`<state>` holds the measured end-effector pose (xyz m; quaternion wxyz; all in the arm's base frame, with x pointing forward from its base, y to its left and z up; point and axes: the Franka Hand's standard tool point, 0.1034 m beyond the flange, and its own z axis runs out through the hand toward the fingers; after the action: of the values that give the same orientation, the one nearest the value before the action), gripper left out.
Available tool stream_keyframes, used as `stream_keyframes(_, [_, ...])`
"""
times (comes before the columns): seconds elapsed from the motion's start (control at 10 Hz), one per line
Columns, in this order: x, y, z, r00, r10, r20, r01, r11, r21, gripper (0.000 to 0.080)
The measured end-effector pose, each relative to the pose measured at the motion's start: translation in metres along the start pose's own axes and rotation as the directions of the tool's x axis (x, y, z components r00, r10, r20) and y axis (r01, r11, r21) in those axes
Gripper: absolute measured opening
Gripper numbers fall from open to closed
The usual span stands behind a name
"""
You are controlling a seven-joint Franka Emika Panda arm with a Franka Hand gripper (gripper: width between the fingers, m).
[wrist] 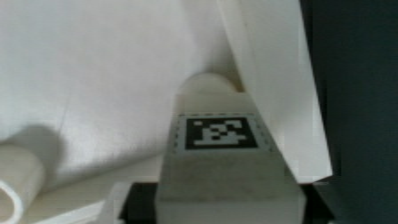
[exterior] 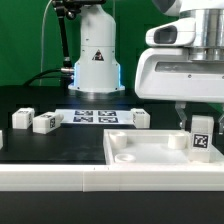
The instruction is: Assemble one leg
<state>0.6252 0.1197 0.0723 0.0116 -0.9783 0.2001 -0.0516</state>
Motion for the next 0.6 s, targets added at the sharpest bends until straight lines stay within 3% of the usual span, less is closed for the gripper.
stream_keyframes(0.3, [0.0008, 0.0019, 0.0001, 0.951, 0.309, 0.004, -0.309, 0.951, 0.001, 0.0291])
stream_keyframes(0.6, [0.0010, 0.0037, -0.0002, 0.868, 0.497, 0.012, -0.497, 0.868, 0.000, 0.0292])
